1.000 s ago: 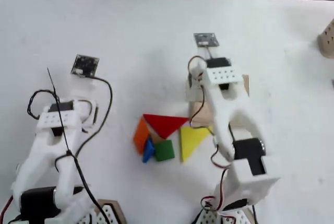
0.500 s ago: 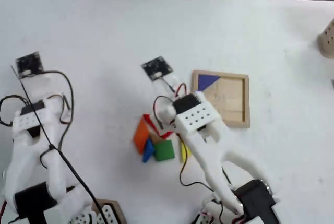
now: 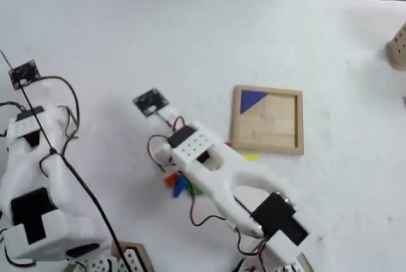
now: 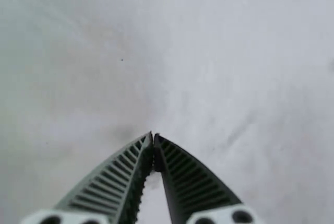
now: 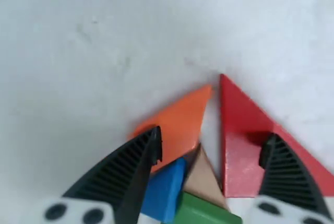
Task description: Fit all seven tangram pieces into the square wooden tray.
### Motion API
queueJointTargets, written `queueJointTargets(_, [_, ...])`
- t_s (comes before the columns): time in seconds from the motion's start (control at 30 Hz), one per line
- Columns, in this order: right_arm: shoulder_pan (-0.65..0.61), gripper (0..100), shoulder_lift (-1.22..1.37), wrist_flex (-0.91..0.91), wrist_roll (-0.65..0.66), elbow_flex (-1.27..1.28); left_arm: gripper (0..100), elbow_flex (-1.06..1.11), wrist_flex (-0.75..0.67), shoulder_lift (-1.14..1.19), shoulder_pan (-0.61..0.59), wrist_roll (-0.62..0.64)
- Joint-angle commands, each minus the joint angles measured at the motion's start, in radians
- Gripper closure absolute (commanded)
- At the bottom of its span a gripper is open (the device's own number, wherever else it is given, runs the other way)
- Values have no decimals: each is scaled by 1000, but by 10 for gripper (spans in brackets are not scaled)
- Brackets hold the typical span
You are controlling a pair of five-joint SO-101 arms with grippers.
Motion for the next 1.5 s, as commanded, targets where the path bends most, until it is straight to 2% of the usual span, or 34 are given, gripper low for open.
queueJointTargets(0.0, [-33,719,-4,36,-11,-55,976,-57,8,-4,-4,8])
queueJointTargets(0.17, [-81,809,-1,35,-89,-51,976,-57,5,-4,-2,6])
queueJointTargets(0.4, [-102,872,-1,38,-144,-21,976,-57,5,-4,-4,5])
queueJointTargets(0.57, [-102,937,-5,54,-132,-15,976,-57,5,-4,-4,3])
queueJointTargets(0.63, [-99,948,-13,79,-83,-20,976,-57,3,-4,-4,3])
queueJointTargets(0.7, [-96,951,-54,85,-29,-14,976,-57,3,-2,-4,3])
queueJointTargets(0.87, [-104,981,-223,65,-18,95,976,-57,5,-2,-4,3])
queueJointTargets(1.0, [-205,981,-315,42,77,207,976,-57,6,-1,-5,3])
queueJointTargets(1.17, [-346,978,-318,-30,75,265,976,-57,5,1,-7,3])
queueJointTargets(1.33, [-272,978,-220,-116,-31,255,976,-55,5,1,-7,3])
queueJointTargets(1.47, [-200,981,-176,-120,-29,216,976,-55,5,1,-7,3])
